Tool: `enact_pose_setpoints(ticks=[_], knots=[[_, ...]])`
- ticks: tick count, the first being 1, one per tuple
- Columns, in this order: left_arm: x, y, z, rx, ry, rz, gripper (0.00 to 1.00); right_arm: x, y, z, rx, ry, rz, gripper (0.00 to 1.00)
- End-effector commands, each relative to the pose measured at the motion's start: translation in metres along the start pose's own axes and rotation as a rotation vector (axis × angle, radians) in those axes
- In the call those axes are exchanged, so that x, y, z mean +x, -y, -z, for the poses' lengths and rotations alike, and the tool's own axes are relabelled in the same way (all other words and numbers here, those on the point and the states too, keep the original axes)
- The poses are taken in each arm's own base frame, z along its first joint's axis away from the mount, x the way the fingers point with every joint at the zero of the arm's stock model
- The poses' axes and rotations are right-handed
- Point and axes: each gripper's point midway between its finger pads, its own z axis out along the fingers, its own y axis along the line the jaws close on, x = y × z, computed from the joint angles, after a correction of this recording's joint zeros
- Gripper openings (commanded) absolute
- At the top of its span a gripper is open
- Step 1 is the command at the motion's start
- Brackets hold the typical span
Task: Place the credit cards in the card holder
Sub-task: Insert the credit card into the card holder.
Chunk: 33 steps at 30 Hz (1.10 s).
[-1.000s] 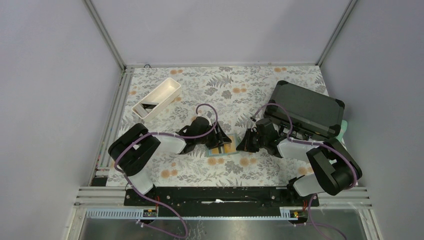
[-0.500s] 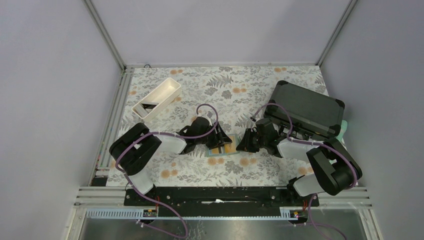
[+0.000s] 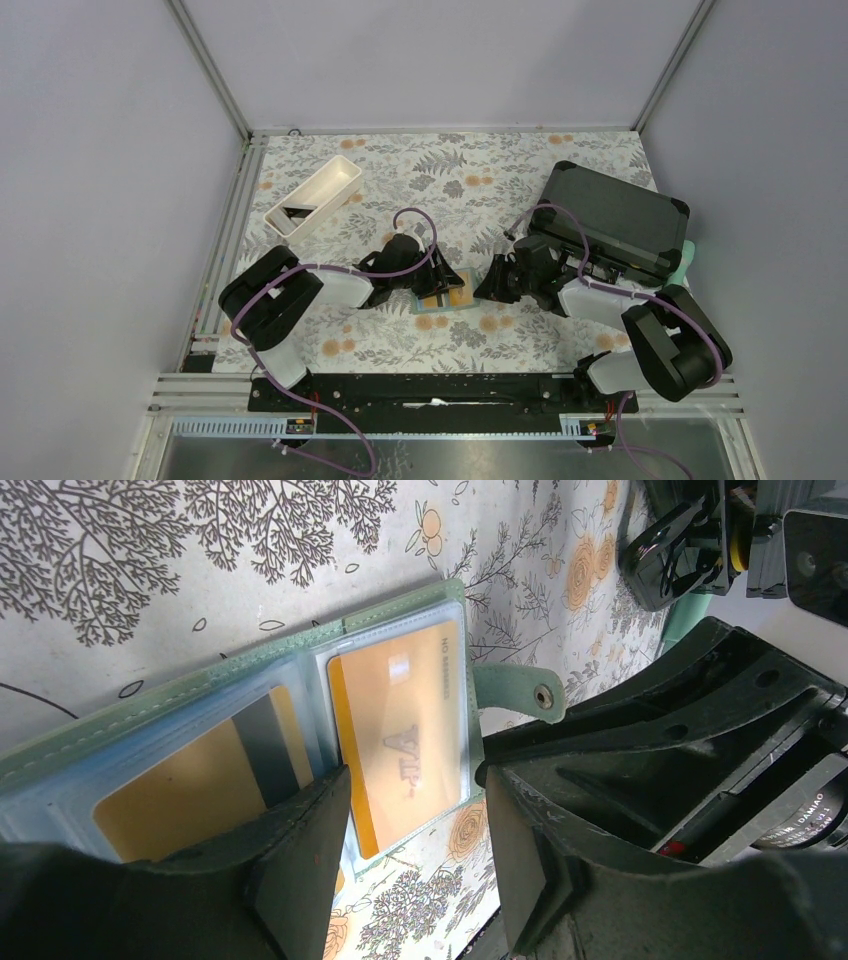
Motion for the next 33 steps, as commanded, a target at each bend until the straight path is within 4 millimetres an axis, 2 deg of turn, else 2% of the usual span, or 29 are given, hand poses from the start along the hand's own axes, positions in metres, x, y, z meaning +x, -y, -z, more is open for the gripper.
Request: enact_pose_setpoints(ticks=[1,10,19,33], knots=[[0.003,0.001,-0.001,0.003,-0.007,-0.017,0.55,-0.007,-0.002,0.004,0.003,0.037,0.006,0.22],[0.002,0.003,0.000,0.008,-0.003,-0.021,0.54,-0.003,0.000,0.004,0.002,0.028,0.003,0.00],[0.002,0.010,0.001,0.026,-0.004,-0.026,0.54,-0.005,-0.007,0.003,-0.032,0.033,-0.008,0.00],[0.005,0.018,-0.002,0.041,-0.012,-0.032,0.54,-0.004,-0.006,0.002,-0.034,0.028,-0.011,0.00]])
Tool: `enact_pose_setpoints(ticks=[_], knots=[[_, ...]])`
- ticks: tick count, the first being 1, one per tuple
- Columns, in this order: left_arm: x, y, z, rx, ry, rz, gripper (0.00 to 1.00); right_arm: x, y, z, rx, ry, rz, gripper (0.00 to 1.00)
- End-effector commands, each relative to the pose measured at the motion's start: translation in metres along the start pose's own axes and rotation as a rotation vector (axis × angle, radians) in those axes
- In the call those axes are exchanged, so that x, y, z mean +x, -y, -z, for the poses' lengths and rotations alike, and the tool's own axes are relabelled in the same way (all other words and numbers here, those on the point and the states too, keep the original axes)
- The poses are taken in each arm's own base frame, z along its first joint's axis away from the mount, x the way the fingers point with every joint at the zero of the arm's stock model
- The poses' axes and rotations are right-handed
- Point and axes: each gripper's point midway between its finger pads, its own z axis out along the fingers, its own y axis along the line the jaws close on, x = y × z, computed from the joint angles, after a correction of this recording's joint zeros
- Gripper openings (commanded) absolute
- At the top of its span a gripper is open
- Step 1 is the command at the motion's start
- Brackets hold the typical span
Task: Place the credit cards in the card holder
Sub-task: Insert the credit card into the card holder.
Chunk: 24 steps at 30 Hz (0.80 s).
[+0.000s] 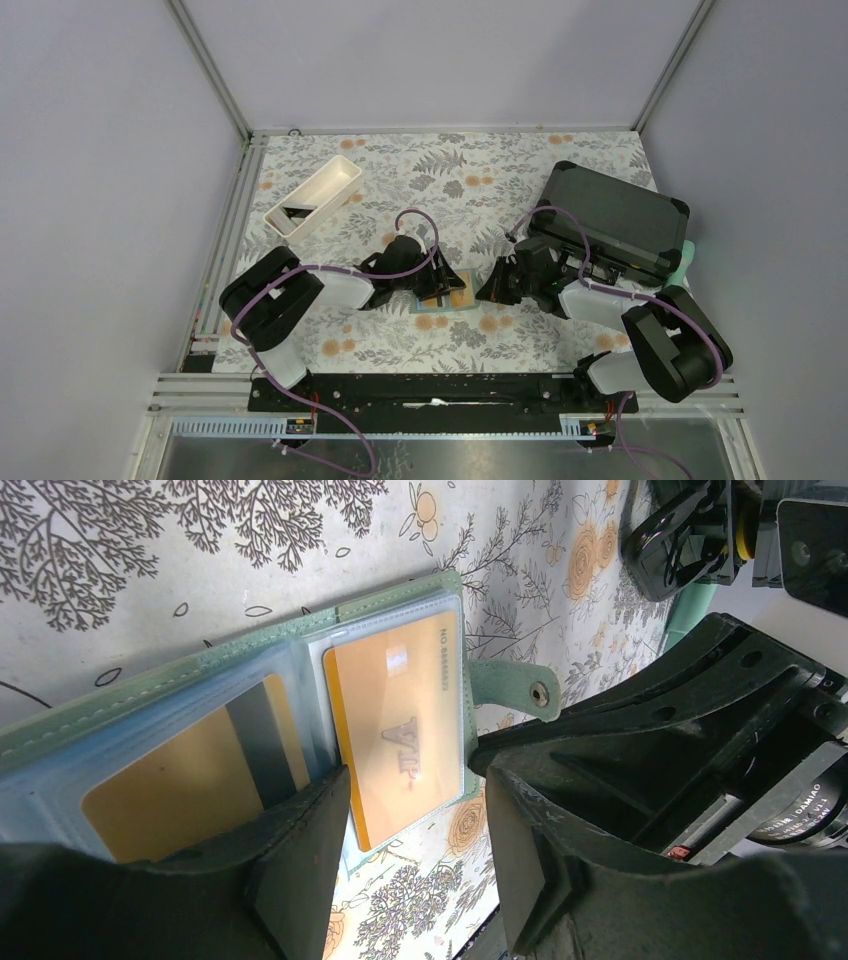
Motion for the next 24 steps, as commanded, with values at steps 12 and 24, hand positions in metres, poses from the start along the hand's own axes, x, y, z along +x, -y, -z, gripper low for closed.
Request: enact_pose_setpoints(ticks=[12,24], knots=[[-0.003,0.027,-0.001,0.064,0.005,-0.027,0.54,-0.006,-0.009,0.000,-0.041,0.020,0.006,0.00],[-0.008,0.022,0.010,0.013,0.033,-0.072,0.59,-0.010,-0.008,0.006,-0.022,0.046,0.008,0.06]])
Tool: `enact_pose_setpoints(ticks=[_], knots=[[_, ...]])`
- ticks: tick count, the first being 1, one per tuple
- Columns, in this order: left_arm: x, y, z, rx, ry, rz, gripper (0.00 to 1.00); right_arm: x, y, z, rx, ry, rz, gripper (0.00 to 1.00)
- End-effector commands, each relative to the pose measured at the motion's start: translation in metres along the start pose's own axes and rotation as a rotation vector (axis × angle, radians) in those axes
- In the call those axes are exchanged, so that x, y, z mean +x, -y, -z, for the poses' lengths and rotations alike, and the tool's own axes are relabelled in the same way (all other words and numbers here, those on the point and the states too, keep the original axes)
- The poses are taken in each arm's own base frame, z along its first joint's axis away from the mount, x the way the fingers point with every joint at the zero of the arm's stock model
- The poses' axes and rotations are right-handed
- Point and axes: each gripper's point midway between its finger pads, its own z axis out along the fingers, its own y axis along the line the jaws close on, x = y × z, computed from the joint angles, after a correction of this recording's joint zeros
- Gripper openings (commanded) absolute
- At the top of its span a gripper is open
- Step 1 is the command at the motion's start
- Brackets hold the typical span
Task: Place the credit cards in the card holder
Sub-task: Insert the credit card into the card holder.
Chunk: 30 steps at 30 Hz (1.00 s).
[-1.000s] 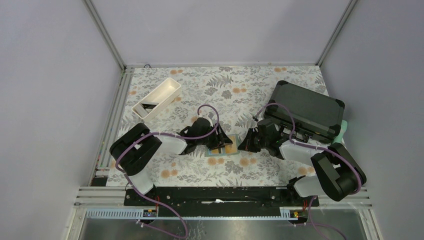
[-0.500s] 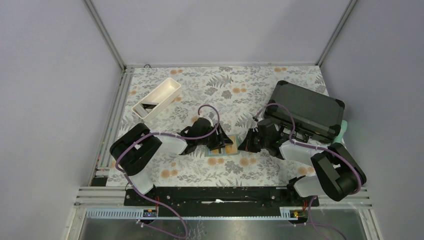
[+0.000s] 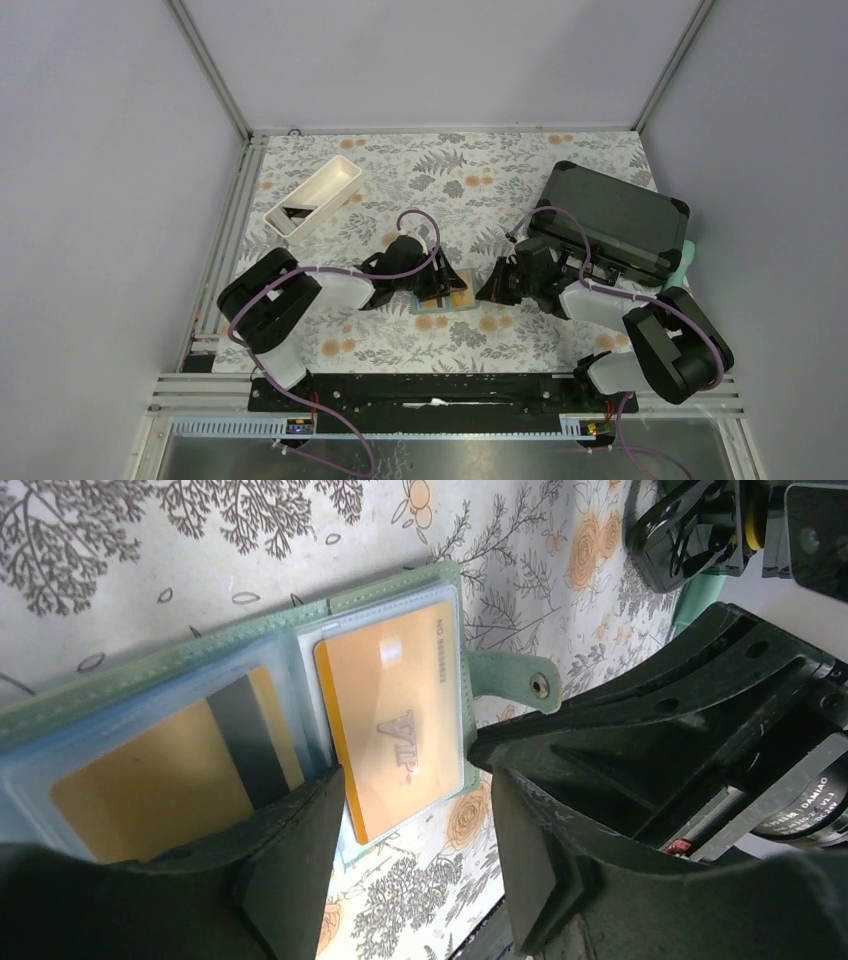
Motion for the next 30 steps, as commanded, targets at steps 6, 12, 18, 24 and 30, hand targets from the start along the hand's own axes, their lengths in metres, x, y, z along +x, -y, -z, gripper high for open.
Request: enact_pose_setpoints(ticks=[6,12,18,24,30], knots=[[-0.027,0.025,0.030,-0.034,0.094,-0.141,0.76,-0.019,-0.008,0.017,0.006,0.091,0.031,0.31],[-0.039,0.028,0.052,-0.078,0.129,-0.207,0.89,-0.026,-0.004,0.029,0.055,0.134,0.063,0.50],[-0.050,0.009,0.077,-0.108,0.169,-0.203,0.91,-0.034,-0.016,0.042,0.034,0.155,0.103,0.56],[-0.046,-0.009,0.092,-0.100,0.179,-0.162,0.84,-0.045,-0.044,0.056,-0.038,0.193,0.129,0.47],[-0.032,-0.018,0.088,-0.069,0.144,-0.115,0.75,-0.033,-0.071,0.045,-0.076,0.155,0.171,0.41]])
